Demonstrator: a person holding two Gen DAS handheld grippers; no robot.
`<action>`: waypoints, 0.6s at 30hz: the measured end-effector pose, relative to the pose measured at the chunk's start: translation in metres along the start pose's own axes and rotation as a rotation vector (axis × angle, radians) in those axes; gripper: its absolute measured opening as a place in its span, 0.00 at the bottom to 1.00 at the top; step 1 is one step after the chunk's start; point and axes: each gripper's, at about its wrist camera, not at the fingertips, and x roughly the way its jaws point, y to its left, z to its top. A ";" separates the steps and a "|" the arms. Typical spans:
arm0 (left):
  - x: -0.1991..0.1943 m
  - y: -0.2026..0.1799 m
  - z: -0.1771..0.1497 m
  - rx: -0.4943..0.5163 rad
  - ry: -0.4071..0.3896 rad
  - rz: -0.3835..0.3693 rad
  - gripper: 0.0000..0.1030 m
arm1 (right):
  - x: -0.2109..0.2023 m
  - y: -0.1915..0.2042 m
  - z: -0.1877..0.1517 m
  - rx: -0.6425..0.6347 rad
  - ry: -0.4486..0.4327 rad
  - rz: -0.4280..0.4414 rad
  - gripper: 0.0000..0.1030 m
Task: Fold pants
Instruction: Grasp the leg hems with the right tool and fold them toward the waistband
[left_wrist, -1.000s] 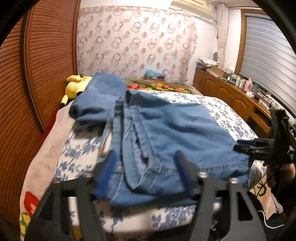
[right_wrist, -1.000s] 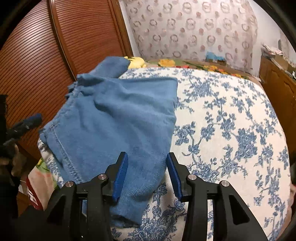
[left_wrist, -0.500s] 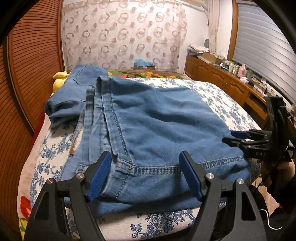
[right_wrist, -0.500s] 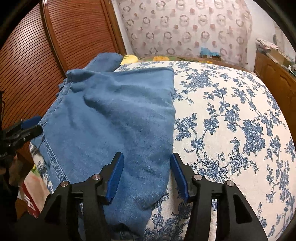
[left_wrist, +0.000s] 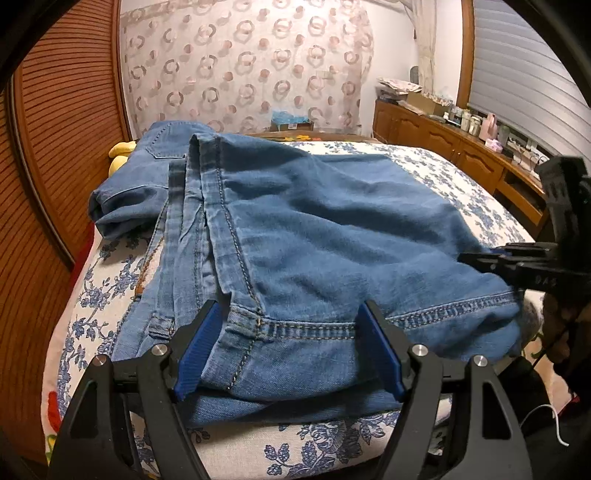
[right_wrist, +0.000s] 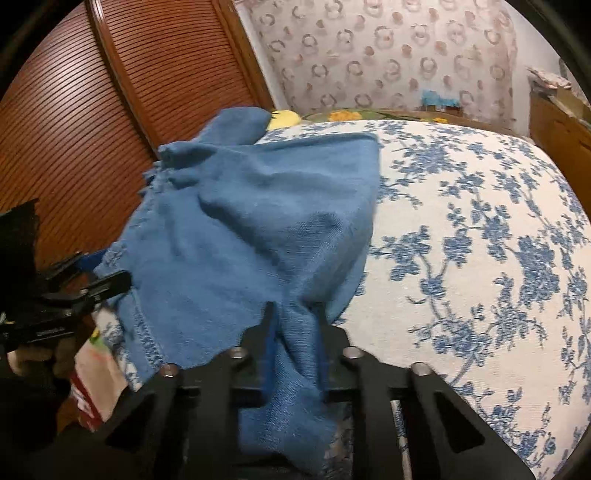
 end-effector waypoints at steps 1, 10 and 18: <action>0.000 0.002 0.000 -0.001 0.001 -0.001 0.74 | -0.004 0.001 0.002 0.001 -0.011 0.012 0.11; -0.019 0.015 0.004 -0.045 -0.034 -0.002 0.74 | -0.048 0.048 0.046 -0.127 -0.135 0.117 0.08; -0.060 0.057 0.002 -0.100 -0.103 0.058 0.74 | -0.032 0.100 0.078 -0.240 -0.145 0.200 0.07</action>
